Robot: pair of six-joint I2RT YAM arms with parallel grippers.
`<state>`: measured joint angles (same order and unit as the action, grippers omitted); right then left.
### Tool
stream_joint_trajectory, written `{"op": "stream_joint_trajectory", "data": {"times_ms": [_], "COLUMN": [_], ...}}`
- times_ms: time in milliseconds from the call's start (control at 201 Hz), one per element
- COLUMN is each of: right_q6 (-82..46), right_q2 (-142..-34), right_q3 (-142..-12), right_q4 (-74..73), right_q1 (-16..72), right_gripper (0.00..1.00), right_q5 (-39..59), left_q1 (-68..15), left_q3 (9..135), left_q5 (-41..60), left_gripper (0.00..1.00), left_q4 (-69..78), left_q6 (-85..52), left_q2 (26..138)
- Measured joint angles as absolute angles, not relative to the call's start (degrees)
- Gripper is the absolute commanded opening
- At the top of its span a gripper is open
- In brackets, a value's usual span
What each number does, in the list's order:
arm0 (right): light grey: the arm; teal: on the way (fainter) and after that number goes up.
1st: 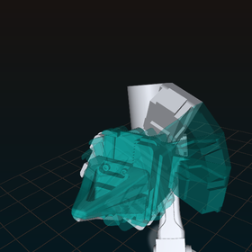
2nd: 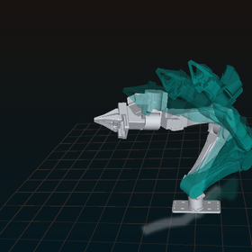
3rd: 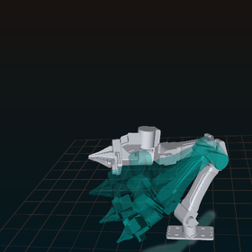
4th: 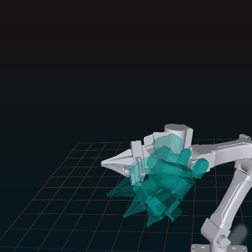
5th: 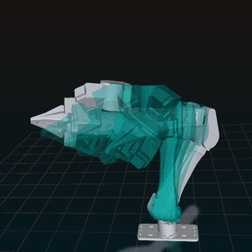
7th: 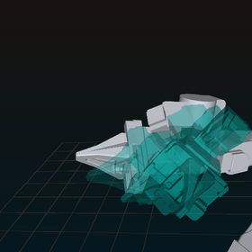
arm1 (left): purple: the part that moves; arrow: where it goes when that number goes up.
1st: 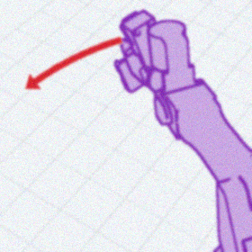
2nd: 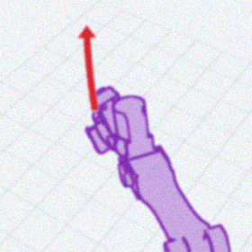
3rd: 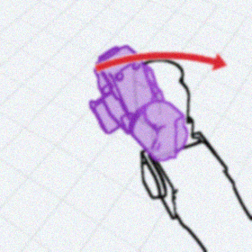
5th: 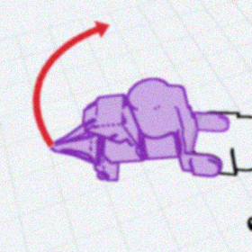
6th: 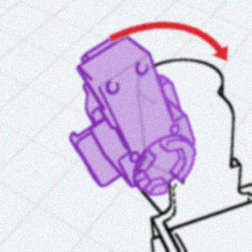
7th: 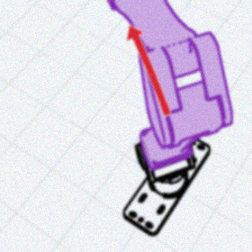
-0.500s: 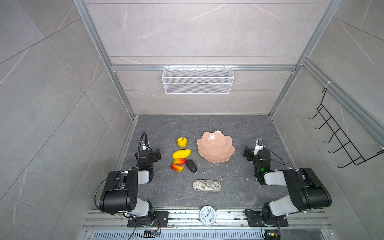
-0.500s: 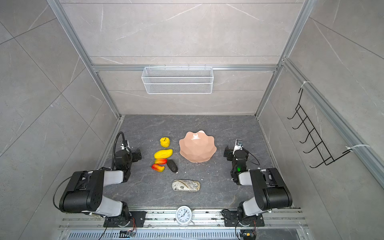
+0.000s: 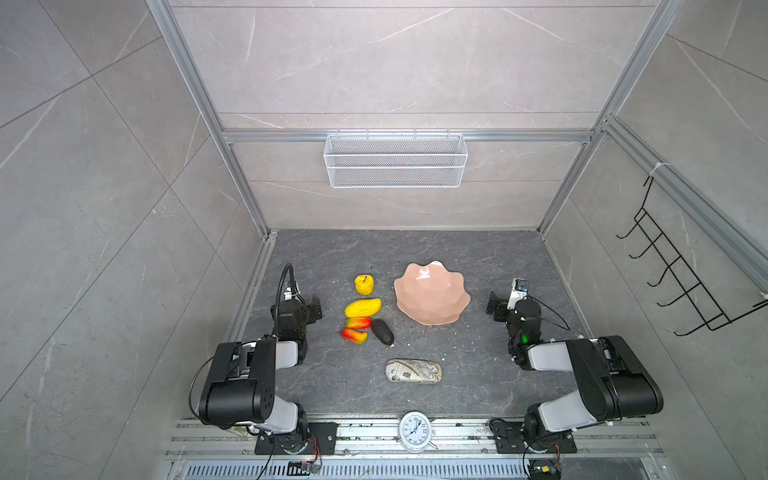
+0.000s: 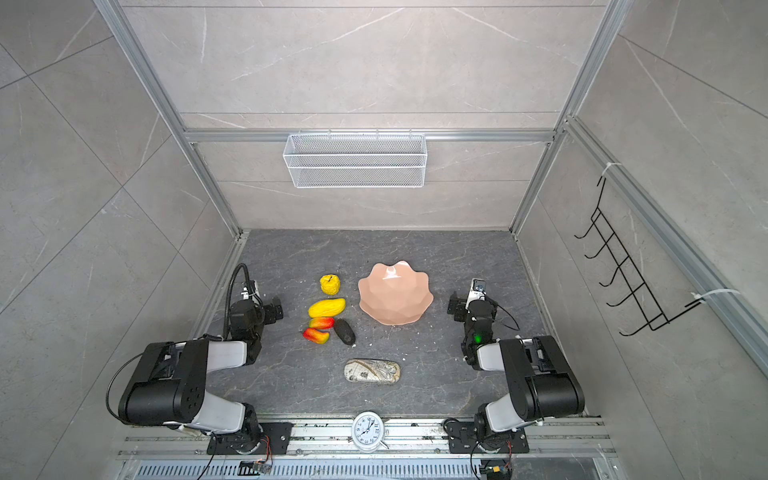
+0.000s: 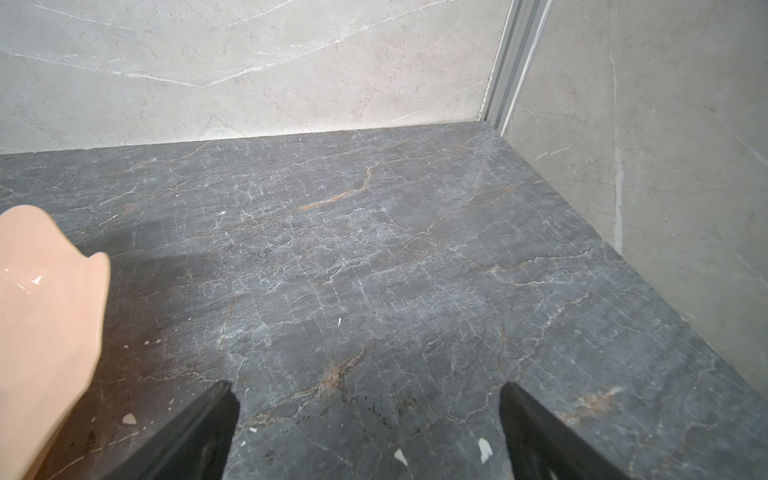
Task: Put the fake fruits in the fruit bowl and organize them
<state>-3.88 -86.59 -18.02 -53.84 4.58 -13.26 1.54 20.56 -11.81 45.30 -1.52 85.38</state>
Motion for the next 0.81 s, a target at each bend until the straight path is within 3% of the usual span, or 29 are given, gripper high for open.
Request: {"op": "stream_joint_trajectory", "data": {"times_ms": [811], "right_q6": [-3.88], "right_q2": [-86.59], "right_q3": [-18.02], "right_q4": [-53.8], "right_q1": [4.78], "right_gripper": [1.0], "right_q5": [-14.04], "left_q1": [1.34], "left_q3": [20.56], "left_q5": [-12.03], "left_gripper": [1.0], "left_q4": [45.3], "left_q6": [-1.52], "left_q2": [85.27]}}
